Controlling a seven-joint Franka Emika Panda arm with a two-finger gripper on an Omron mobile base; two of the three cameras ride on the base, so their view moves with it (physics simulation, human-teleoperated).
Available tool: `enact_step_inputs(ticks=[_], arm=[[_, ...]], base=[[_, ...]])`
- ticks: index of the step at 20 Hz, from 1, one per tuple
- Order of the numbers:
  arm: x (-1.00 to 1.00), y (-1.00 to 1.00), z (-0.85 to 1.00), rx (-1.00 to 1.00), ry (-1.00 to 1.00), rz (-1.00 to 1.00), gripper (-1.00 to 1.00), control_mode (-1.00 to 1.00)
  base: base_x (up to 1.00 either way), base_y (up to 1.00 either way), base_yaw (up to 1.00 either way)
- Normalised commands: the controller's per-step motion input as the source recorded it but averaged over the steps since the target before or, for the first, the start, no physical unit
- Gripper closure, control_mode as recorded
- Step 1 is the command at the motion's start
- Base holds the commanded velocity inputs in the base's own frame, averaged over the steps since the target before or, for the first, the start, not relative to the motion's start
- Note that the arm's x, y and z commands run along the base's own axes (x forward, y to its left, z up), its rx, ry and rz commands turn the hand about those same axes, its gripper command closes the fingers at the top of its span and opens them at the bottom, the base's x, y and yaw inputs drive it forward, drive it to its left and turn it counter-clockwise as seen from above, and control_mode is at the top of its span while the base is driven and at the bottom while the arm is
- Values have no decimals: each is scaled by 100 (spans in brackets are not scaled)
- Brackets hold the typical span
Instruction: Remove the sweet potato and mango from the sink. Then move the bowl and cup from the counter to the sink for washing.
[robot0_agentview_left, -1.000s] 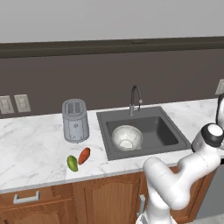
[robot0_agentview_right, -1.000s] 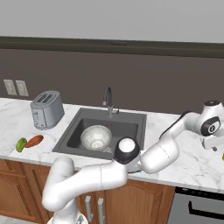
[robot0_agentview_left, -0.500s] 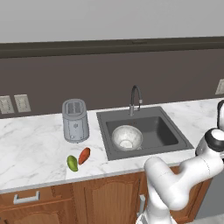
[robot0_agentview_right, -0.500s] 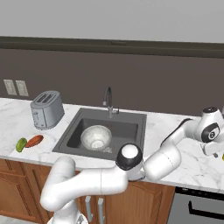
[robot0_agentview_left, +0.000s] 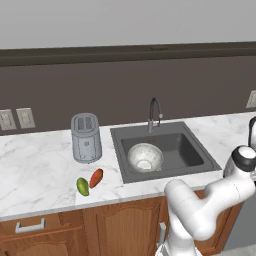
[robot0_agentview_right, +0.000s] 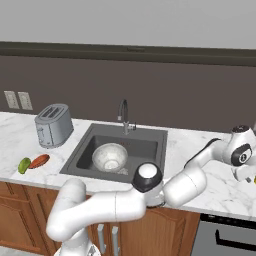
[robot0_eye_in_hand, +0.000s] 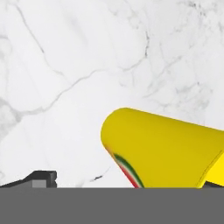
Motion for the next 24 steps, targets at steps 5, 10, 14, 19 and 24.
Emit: enact_step_inputs(ticks=[5, 10, 14, 19, 24], arm=[[14, -14, 26, 13, 20, 0, 100, -100], [17, -12, 23, 15, 25, 0, 100, -100], [17, -13, 20, 18, 27, 0, 100, -100], [17, -13, 20, 17, 26, 0, 100, -100], [22, -11, 25, 15, 24, 0, 100, -100]], base=[[0, 0, 0], [0, 0, 0], [0, 0, 0], [0, 0, 0], [0, 0, 0]])
